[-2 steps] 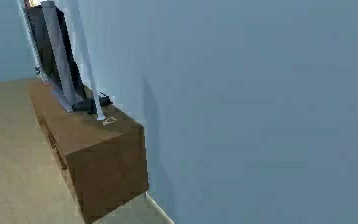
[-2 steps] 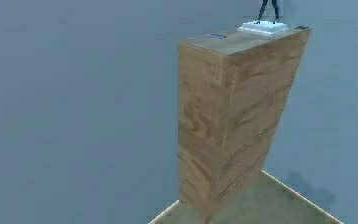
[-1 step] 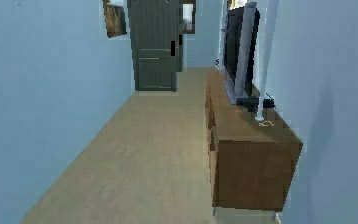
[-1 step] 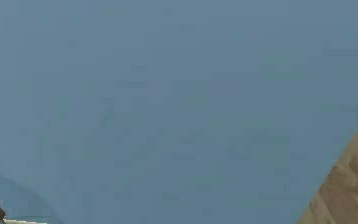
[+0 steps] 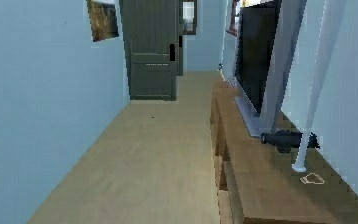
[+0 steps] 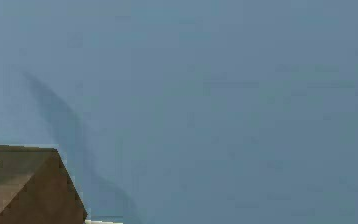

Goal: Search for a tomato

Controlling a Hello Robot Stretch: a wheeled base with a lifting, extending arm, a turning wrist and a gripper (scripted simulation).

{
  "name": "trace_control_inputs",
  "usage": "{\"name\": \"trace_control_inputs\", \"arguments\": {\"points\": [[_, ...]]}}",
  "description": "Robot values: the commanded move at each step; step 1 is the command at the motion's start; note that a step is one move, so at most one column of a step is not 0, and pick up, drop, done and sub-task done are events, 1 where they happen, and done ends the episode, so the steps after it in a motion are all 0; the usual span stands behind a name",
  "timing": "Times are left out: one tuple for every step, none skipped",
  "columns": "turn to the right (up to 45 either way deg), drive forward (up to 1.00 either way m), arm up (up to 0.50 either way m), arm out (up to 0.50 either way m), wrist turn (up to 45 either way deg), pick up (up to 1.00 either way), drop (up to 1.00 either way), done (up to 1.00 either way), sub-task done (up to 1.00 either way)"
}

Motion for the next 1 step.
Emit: {"name": "trace_control_inputs", "arguments": {"points": [[-12.0, 0.00, 0.00, 0.00, 0.0, 0.00, 0.00, 0.00, 0.00]]}}
